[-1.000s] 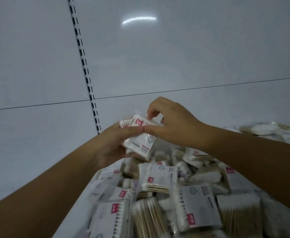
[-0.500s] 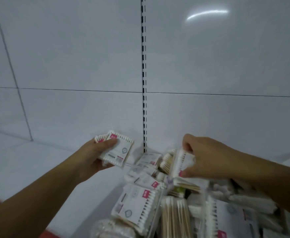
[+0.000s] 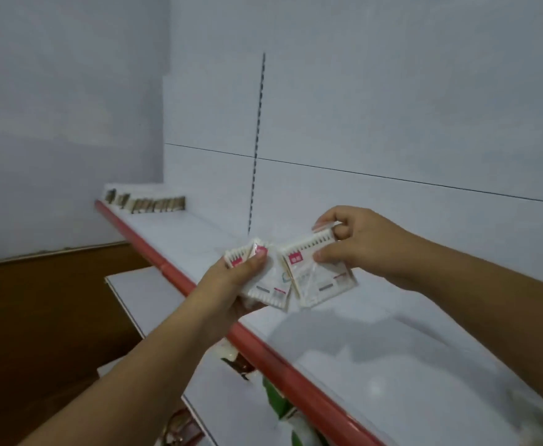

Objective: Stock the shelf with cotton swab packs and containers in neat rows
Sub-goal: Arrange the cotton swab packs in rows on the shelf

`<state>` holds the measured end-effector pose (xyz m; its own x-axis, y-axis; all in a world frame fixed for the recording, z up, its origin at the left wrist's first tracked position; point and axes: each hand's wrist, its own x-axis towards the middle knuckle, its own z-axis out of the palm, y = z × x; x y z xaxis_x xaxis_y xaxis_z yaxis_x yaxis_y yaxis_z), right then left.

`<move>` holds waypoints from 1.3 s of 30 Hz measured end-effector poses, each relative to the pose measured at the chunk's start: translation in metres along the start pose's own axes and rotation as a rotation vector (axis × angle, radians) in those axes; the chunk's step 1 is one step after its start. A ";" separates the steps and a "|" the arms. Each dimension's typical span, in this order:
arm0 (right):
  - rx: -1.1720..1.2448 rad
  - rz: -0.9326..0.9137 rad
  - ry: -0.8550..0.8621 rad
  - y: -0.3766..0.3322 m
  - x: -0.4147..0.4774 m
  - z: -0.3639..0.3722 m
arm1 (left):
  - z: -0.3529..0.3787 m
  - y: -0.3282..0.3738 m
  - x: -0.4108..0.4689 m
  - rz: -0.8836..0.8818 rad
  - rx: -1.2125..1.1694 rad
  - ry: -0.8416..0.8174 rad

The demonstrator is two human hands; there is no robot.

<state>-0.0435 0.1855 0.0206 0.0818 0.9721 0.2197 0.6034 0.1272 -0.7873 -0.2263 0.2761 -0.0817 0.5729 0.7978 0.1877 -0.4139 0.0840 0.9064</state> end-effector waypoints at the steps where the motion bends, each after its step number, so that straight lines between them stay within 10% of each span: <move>1: 0.007 -0.004 0.004 -0.006 0.022 0.029 | -0.027 0.009 -0.001 0.009 -0.013 0.024; 24: 0.933 0.081 0.038 -0.031 0.455 0.455 | -0.511 0.132 0.161 -0.001 0.066 0.438; 30: 0.836 0.079 0.037 -0.044 0.573 0.505 | -0.610 0.159 0.241 0.073 0.119 0.510; 39: 0.275 -0.048 0.630 -0.022 0.724 0.528 | -0.768 0.183 0.391 0.244 -0.043 0.443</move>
<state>-0.4168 0.9906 -0.1074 0.5558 0.6746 0.4858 0.4015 0.2938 -0.8674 -0.6220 1.0619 -0.1332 0.1052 0.9731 0.2049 -0.5326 -0.1189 0.8380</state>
